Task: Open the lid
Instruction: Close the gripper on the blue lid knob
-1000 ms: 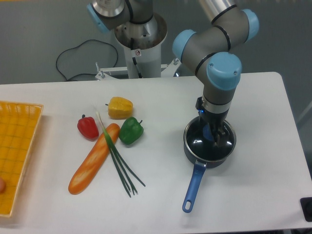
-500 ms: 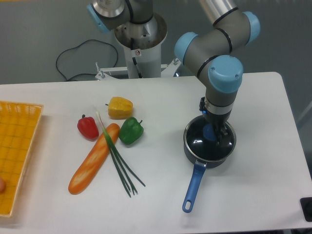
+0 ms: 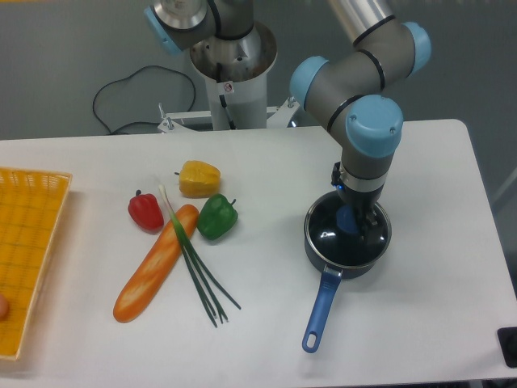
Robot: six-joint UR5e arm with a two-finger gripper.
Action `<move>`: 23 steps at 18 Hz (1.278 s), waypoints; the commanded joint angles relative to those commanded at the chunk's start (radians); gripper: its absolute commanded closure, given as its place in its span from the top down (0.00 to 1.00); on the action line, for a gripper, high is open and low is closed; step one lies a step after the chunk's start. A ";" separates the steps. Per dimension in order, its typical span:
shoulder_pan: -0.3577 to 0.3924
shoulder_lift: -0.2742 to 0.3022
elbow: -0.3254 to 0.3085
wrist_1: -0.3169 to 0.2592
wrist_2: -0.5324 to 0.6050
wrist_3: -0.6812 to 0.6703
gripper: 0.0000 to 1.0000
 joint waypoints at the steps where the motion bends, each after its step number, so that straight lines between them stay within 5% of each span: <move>1: 0.000 -0.002 0.000 0.000 0.000 0.000 1.00; 23: -0.002 -0.014 -0.003 -0.003 0.005 0.006 1.00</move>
